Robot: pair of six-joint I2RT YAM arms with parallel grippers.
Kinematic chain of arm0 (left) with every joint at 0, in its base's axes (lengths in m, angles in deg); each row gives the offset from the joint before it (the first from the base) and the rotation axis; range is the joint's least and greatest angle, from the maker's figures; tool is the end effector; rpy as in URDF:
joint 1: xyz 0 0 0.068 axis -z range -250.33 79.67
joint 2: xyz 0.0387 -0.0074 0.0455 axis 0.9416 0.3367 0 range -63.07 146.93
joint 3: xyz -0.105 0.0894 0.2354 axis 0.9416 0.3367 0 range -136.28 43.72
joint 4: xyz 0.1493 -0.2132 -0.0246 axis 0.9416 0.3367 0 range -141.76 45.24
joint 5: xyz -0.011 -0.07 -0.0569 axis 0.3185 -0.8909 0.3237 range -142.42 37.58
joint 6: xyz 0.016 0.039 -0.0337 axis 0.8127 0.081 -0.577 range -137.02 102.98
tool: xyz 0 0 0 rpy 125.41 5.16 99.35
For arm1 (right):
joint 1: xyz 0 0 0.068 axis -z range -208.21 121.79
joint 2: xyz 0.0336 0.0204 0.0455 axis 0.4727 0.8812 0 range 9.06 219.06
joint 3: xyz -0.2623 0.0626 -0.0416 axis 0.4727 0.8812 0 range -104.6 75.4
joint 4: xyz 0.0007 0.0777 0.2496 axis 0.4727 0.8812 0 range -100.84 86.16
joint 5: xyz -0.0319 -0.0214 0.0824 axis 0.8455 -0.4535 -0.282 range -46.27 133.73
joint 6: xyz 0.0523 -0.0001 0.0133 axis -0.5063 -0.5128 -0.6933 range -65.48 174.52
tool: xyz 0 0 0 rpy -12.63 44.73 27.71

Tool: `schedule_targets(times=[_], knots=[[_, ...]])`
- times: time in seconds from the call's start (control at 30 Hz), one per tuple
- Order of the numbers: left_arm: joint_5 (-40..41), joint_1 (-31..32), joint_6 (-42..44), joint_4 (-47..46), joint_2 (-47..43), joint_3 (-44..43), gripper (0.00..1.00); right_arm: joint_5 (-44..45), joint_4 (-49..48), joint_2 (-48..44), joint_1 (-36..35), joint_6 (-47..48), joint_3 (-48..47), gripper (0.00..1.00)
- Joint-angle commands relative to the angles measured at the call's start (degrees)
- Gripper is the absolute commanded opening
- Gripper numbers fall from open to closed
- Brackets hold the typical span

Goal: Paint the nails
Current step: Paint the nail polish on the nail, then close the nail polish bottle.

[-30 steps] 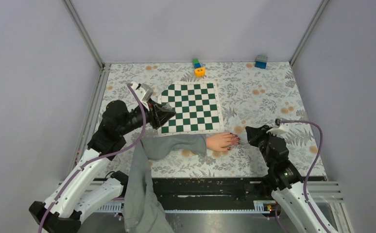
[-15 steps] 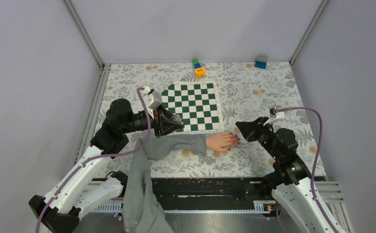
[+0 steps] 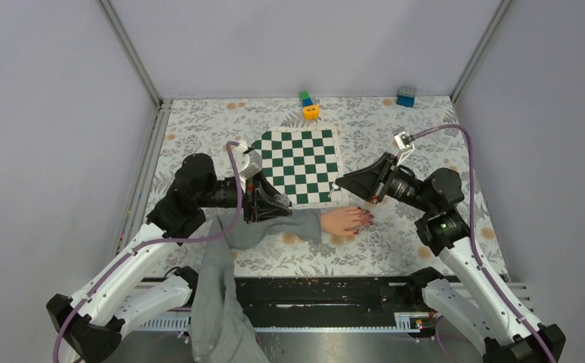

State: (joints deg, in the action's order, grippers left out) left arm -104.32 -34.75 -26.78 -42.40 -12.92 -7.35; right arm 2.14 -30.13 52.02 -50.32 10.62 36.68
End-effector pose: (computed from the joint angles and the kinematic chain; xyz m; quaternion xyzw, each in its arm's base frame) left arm 0.1380 -0.1331 0.3659 0.4307 0.5999 -0.5320 0.4142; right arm 0.1511 0.0868 0.3613 -0.1692 0.6118 0.5853 0.5045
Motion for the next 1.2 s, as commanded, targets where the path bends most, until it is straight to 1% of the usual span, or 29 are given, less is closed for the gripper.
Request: schedule_targets(times=[0.0, 0.07, 0.17, 0.23, 0.4, 0.57, 0.77, 0.87, 1.17], knots=[[-4.43, 0.37, -1.30, -4.01, 0.42, -1.17, 0.00, -8.44, -14.64, 0.86, -0.82, -9.02, -3.73, 0.00], [-4.30, 0.37, -1.55, -4.10, 1.03, -1.20, 0.00, -7.85, -12.20, 0.84, -1.94, -6.90, -4.83, 0.00], [-5.72, 0.81, -1.99, -4.06, 1.92, -1.48, 0.00, -5.91, -3.95, 0.98, -4.34, -1.04, -7.71, 0.00], [-6.02, 1.29, -1.87, -4.14, 2.08, -1.39, 0.00, -4.12, -0.91, 1.39, -6.66, 2.12, -9.31, 0.00], [-7.01, 2.19, -1.49, -4.25, 2.34, -1.23, 0.00, 0.36, -0.72, 2.64, -10.95, 4.38, -10.41, 0.00], [-9.63, 2.84, -2.29, -5.47, 2.91, -1.00, 0.00, 2.82, -1.66, 3.32, -13.00, 4.56, -10.00, 0.00], [-10.86, 3.97, -4.66, -8.97, 3.97, 0.06, 0.00, 4.15, -3.65, 4.31, -14.60, 4.20, -9.17, 0.00], [-10.87, 4.43, -5.14, -9.12, 4.50, 0.14, 0.00, 4.44, -5.55, 4.86, -15.14, 3.51, -8.51, 0.00], [-10.95, 5.25, -5.80, -10.42, 5.18, 0.42, 0.00, 4.92, -6.73, 6.27, -16.37, 3.25, -8.52, 0.00]])
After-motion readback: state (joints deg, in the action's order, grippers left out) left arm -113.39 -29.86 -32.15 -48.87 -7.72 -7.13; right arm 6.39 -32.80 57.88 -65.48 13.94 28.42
